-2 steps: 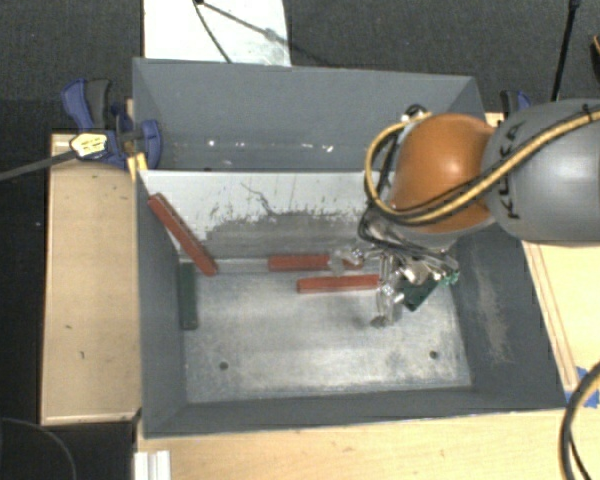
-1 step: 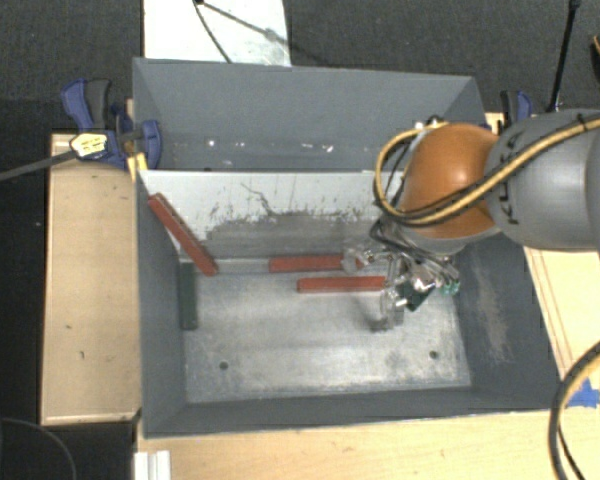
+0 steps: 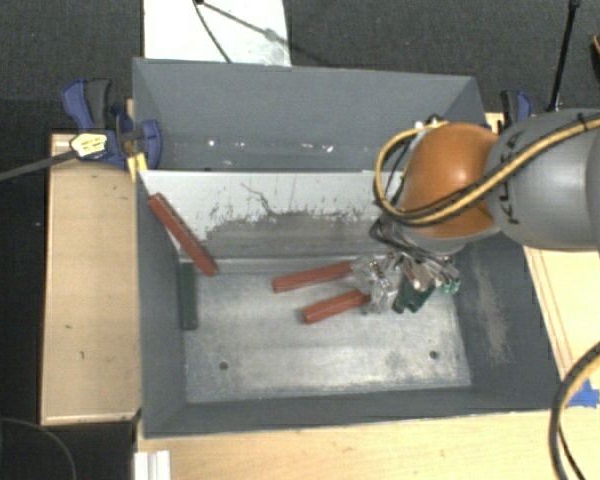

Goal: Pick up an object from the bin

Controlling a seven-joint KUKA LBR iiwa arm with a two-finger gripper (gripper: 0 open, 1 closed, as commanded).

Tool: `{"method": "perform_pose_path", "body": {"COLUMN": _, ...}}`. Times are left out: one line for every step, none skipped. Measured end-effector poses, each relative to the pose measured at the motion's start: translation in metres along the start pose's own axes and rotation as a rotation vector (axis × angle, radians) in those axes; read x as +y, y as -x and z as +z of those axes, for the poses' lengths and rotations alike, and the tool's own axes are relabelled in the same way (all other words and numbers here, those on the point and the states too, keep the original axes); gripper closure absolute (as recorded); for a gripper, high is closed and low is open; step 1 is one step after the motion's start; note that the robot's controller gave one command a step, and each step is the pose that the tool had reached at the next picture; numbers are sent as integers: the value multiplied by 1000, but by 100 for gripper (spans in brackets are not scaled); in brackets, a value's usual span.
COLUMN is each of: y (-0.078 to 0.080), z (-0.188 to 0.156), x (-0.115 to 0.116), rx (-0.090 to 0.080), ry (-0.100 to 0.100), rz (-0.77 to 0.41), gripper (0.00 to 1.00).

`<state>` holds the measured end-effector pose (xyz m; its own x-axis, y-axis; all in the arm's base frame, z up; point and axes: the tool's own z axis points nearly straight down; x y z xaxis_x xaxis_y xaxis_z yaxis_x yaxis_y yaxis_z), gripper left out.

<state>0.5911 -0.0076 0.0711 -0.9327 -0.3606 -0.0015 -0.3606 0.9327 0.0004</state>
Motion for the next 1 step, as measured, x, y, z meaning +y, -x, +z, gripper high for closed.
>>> {"method": "perform_pose_path", "body": {"y": -4, "z": -127, "x": 27, "rx": -10, "ry": -3, "rz": 16, "gripper": 100}}
